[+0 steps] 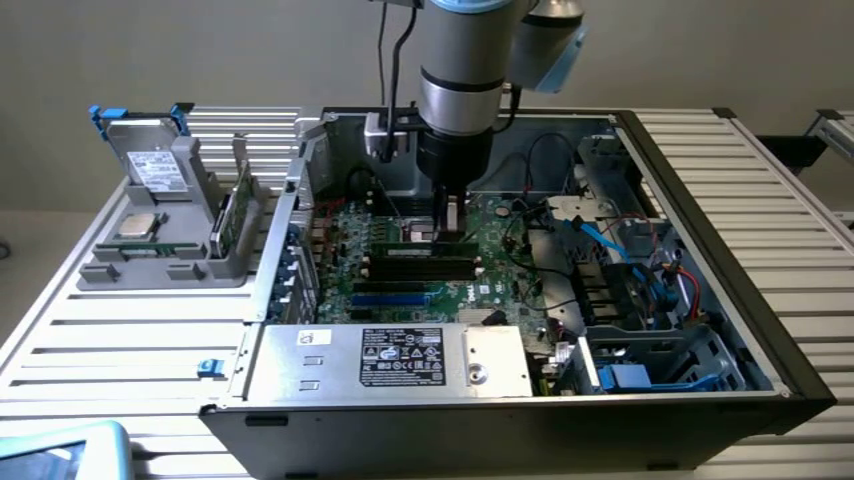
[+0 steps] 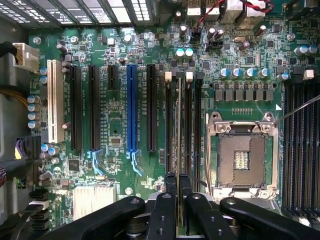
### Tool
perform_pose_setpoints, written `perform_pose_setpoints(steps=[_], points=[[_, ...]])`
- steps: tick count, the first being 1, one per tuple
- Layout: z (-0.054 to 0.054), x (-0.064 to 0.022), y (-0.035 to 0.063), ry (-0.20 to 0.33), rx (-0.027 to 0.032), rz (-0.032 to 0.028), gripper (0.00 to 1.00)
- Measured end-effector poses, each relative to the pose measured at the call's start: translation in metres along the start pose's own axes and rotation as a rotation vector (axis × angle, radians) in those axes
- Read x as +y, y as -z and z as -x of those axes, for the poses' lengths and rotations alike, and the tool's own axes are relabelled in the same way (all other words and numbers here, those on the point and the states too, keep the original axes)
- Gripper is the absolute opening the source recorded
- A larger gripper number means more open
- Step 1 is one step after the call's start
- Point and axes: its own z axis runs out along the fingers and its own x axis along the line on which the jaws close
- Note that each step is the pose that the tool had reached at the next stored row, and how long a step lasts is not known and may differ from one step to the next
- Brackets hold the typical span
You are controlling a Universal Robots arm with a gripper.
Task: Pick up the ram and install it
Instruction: 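Insert the ram into the slot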
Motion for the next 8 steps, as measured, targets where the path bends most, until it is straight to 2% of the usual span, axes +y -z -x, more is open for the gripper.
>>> perform_pose_setpoints(steps=[8], points=[[-0.0037,-0.0001,-0.0018,0.0,0.0006,0.0001,0.14]])
